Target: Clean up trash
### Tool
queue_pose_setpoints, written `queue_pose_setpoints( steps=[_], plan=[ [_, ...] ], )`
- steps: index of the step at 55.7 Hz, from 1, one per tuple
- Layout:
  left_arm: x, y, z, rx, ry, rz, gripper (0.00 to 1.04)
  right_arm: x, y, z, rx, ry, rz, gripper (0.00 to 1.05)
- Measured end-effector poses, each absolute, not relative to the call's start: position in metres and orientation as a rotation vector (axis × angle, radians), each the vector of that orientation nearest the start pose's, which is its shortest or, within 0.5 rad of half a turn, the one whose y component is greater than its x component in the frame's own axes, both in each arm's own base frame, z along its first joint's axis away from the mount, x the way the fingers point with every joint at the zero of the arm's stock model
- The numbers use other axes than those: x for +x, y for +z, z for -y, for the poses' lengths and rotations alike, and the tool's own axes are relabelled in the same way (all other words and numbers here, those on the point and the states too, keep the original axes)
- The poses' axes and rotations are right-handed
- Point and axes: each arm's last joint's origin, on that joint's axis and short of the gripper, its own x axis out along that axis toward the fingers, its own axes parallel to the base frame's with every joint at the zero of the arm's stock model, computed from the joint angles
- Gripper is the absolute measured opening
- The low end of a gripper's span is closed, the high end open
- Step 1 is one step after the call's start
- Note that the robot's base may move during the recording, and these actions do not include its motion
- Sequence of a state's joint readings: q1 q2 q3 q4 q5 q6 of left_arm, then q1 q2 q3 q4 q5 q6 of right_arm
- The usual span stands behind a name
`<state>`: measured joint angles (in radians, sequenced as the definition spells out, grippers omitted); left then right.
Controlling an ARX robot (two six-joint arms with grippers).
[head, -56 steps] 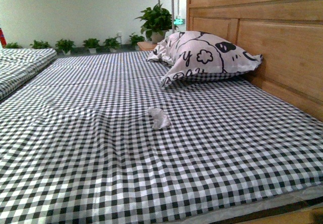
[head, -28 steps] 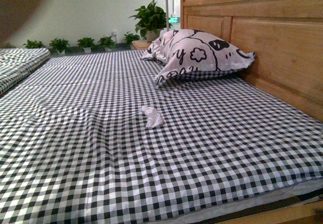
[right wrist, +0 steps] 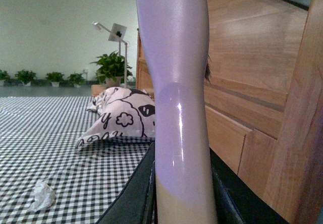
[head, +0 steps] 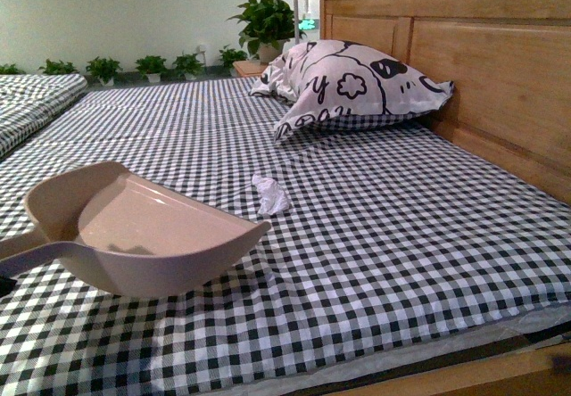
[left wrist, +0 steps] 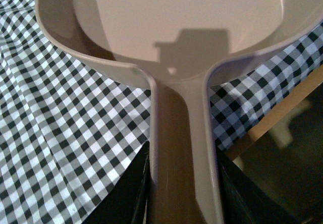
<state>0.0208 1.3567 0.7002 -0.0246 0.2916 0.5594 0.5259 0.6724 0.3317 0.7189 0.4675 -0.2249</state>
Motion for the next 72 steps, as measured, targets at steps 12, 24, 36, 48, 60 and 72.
queue_pose_setpoints(
  steps=[12, 24, 36, 48, 60, 72],
  plan=[
    [0.305, 0.185, 0.002, 0.485, -0.454, -0.566, 0.28, 0.137, 0.277, -0.065, -0.042, 0.02, 0.337, 0.21],
    [0.324, 0.174, 0.003, 0.505, -0.489, -0.577, 0.28, 0.137, 0.277, -0.065, -0.042, 0.02, 0.337, 0.21],
    [0.329, 0.16, 0.004, 0.496, -0.511, -0.6, 0.28, 0.138, 0.277, -0.065, -0.043, 0.02, 0.336, 0.21],
    [0.326, 0.156, 0.004, 0.463, -0.556, -0.637, 0.28, 0.138, 0.277, -0.065, -0.043, 0.02, 0.336, 0.21],
    [0.326, 0.156, 0.003, 0.462, -0.557, -0.637, 0.28, 0.155, 0.283, -0.069, -0.126, 0.13, 0.075, 0.21],
    [0.326, 0.156, 0.004, 0.46, -0.562, -0.635, 0.28, 0.237, 0.284, -0.089, -0.213, 0.294, -0.348, 0.21]
  ],
)
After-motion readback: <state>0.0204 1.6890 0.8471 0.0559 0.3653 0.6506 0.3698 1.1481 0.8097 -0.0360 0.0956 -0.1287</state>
